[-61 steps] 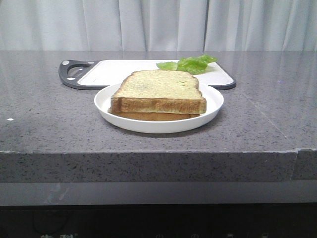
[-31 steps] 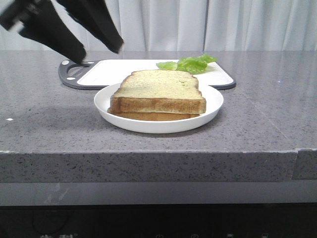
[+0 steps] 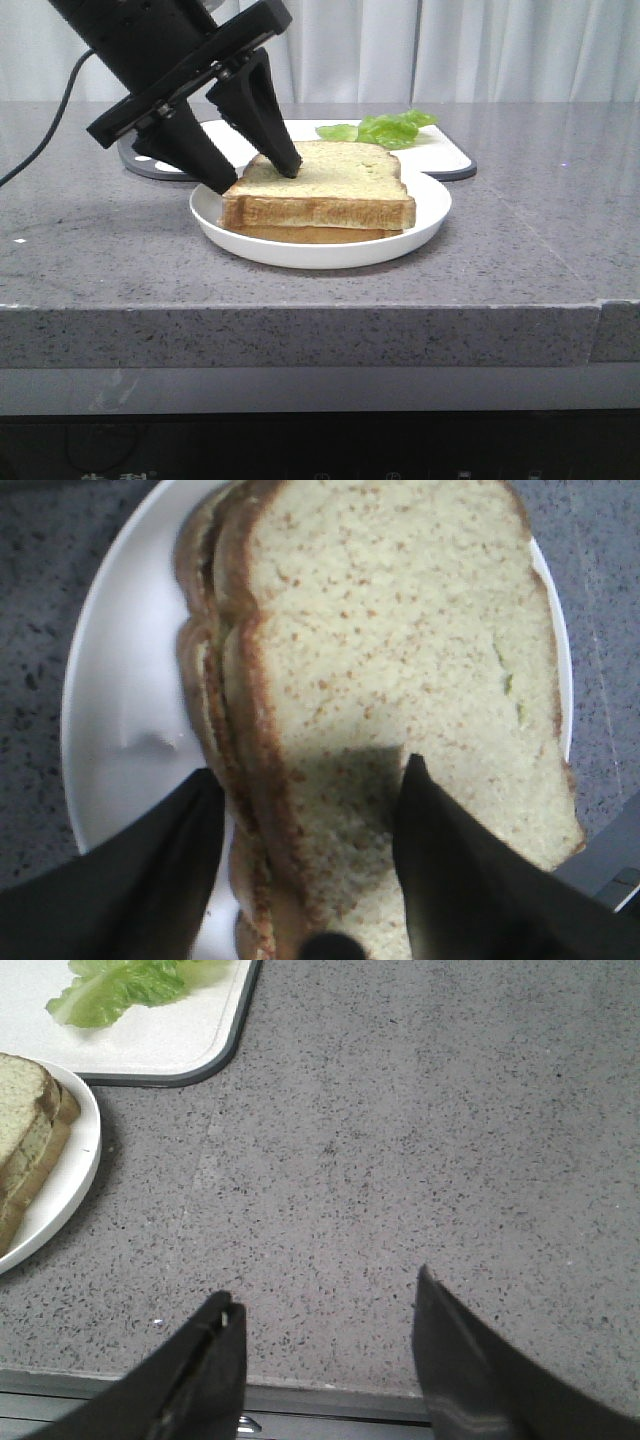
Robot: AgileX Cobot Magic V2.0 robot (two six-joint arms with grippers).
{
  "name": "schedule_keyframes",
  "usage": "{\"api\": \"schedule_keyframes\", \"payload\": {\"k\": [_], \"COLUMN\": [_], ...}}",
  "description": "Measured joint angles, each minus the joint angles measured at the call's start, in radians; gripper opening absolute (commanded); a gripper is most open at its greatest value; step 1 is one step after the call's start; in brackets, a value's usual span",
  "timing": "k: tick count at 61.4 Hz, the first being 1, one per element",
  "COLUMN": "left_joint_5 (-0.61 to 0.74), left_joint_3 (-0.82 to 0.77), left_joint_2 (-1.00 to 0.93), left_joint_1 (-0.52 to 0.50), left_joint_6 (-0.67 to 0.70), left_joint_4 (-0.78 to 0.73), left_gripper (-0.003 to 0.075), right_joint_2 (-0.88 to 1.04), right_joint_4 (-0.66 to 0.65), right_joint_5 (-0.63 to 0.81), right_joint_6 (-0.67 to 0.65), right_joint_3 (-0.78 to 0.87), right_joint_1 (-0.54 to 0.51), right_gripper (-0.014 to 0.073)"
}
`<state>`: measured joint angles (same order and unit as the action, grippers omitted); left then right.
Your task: Left arm grabs bread, right arm adds lettuce
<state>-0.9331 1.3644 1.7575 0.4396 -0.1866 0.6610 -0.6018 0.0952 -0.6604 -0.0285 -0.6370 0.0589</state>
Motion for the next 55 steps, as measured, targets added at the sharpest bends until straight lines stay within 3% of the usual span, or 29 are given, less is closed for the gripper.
{"api": "schedule_keyframes", "payload": {"k": [20, 38, 55], "left_joint_5": [-0.002, -0.002, -0.002], "left_joint_3": [0.002, 0.002, -0.009], "left_joint_2": [0.0, -0.015, -0.206], "left_joint_1": [0.0, 0.0, -0.039], "left_joint_6": [0.0, 0.0, 0.0], "left_joint_4": [0.008, 0.01, -0.031], "left_gripper": [-0.002, -0.002, -0.002], "right_joint_2": [0.0, 0.0, 0.0], "right_joint_4": [0.0, 0.0, 0.0], "right_joint_5": [-0.002, -0.002, -0.002], "right_joint_6": [0.0, 0.0, 0.0], "right_joint_3": [0.0, 0.0, 0.0], "right_joint_1": [0.0, 0.0, 0.0], "right_gripper": [0.0405, 0.0405, 0.0405]}}
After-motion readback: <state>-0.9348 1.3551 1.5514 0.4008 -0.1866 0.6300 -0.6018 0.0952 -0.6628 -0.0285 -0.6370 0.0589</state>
